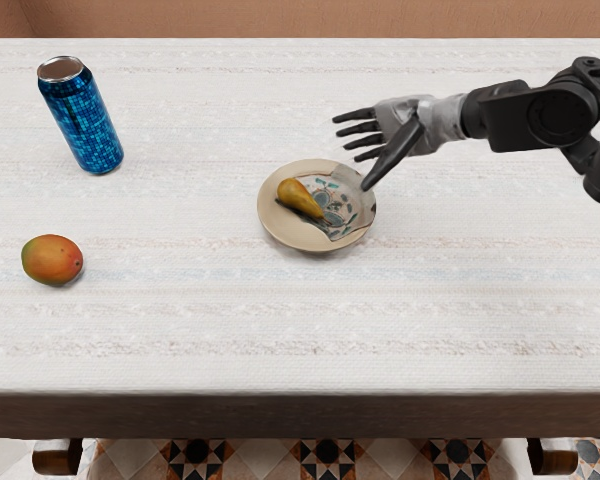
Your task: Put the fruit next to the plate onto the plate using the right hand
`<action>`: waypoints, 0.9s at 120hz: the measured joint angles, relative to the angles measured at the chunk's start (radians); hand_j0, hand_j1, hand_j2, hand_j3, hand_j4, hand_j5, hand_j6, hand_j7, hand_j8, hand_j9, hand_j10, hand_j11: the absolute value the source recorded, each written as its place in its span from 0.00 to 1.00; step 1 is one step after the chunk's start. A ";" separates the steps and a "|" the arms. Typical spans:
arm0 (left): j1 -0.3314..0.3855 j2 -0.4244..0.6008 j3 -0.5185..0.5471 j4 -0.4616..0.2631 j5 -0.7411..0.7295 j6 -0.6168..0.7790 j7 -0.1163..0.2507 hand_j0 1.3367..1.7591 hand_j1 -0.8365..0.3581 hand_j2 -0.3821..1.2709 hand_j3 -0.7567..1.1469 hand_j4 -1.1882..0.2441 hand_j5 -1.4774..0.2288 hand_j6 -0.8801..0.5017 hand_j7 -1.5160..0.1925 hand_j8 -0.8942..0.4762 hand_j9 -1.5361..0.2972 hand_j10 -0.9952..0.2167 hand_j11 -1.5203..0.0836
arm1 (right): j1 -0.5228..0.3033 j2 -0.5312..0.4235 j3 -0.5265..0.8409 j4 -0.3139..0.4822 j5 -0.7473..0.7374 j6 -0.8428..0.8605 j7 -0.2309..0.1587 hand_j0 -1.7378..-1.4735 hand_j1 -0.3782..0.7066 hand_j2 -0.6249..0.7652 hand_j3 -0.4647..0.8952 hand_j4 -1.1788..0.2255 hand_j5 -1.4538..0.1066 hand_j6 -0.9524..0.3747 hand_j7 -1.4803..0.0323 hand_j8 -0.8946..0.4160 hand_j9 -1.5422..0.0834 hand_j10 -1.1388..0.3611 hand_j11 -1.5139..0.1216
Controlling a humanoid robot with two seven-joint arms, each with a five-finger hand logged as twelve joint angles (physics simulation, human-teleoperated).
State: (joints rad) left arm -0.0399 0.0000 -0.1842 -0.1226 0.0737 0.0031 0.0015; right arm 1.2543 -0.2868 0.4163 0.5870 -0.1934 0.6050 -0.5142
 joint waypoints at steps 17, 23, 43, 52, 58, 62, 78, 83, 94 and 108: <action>0.000 0.000 0.000 0.000 0.000 0.000 0.000 0.76 0.97 0.23 0.40 0.82 0.85 0.62 0.87 0.64 0.82 0.80 0.93 | -0.044 -0.059 0.012 0.003 0.083 0.005 -0.001 0.30 0.04 0.45 0.34 0.83 0.92 0.71 0.96 0.67 0.94 0.75 0.91; 0.000 0.000 0.000 0.000 0.000 0.000 0.000 0.76 0.97 0.23 0.40 0.82 0.85 0.62 0.87 0.64 0.82 0.80 0.93 | -0.061 -0.078 0.013 0.003 0.111 0.005 -0.001 0.30 0.04 0.45 0.34 0.83 0.92 0.71 0.97 0.67 0.94 0.75 0.92; 0.000 0.000 0.000 0.000 0.000 0.000 0.000 0.76 0.97 0.23 0.40 0.82 0.85 0.62 0.87 0.64 0.82 0.80 0.93 | -0.127 -0.143 0.015 0.015 0.169 0.006 0.001 0.30 0.03 0.45 0.34 0.84 0.93 0.71 0.97 0.68 0.94 0.76 0.92; 0.000 0.000 0.000 0.000 0.000 0.000 0.000 0.76 0.97 0.23 0.40 0.81 0.85 0.62 0.87 0.64 0.82 0.80 0.93 | -0.148 -0.176 0.016 0.068 0.182 0.006 0.001 0.30 0.03 0.45 0.34 0.84 0.93 0.72 0.98 0.68 0.95 0.76 0.92; 0.000 0.000 0.000 0.000 0.000 0.000 0.000 0.76 0.97 0.23 0.40 0.82 0.85 0.62 0.87 0.64 0.82 0.80 0.93 | -0.159 -0.196 0.016 0.110 0.187 0.006 0.003 0.30 0.03 0.45 0.34 0.84 0.93 0.72 0.98 0.68 0.95 0.76 0.92; 0.000 0.000 0.000 0.000 0.000 0.000 0.000 0.76 0.97 0.23 0.40 0.81 0.85 0.62 0.87 0.64 0.82 0.80 0.93 | -0.165 -0.208 0.017 0.137 0.189 0.006 0.005 0.30 0.03 0.45 0.34 0.84 0.93 0.72 0.98 0.68 0.95 0.76 0.92; 0.000 0.000 0.000 0.000 0.000 0.000 0.000 0.76 0.97 0.23 0.40 0.82 0.85 0.62 0.87 0.64 0.82 0.80 0.93 | -0.200 -0.284 0.016 0.269 0.233 0.006 0.008 0.30 0.03 0.45 0.34 0.84 0.93 0.72 0.98 0.68 0.95 0.76 0.92; 0.000 0.000 0.000 0.000 0.000 0.000 0.000 0.76 0.97 0.23 0.40 0.82 0.85 0.62 0.87 0.64 0.82 0.80 0.93 | -0.213 -0.328 0.016 0.323 0.253 0.006 0.009 0.30 0.03 0.45 0.34 0.84 0.93 0.72 0.98 0.68 0.95 0.76 0.92; 0.000 0.000 0.000 0.000 0.000 0.000 0.000 0.76 0.97 0.23 0.40 0.82 0.85 0.62 0.87 0.64 0.82 0.80 0.93 | -0.240 -0.429 0.017 0.420 0.289 0.006 0.009 0.30 0.03 0.45 0.34 0.84 0.93 0.72 0.98 0.68 0.95 0.76 0.93; 0.000 0.000 0.000 0.000 0.000 0.000 0.000 0.76 0.97 0.23 0.40 0.82 0.85 0.62 0.87 0.64 0.82 0.80 0.93 | -0.261 -0.533 0.016 0.510 0.326 0.006 0.009 0.30 0.03 0.45 0.34 0.84 0.93 0.72 0.98 0.68 0.95 0.76 0.93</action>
State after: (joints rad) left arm -0.0399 0.0000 -0.1843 -0.1228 0.0737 0.0031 0.0015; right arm 0.9936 -0.8195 0.4326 1.0971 0.1328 0.6113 -0.5048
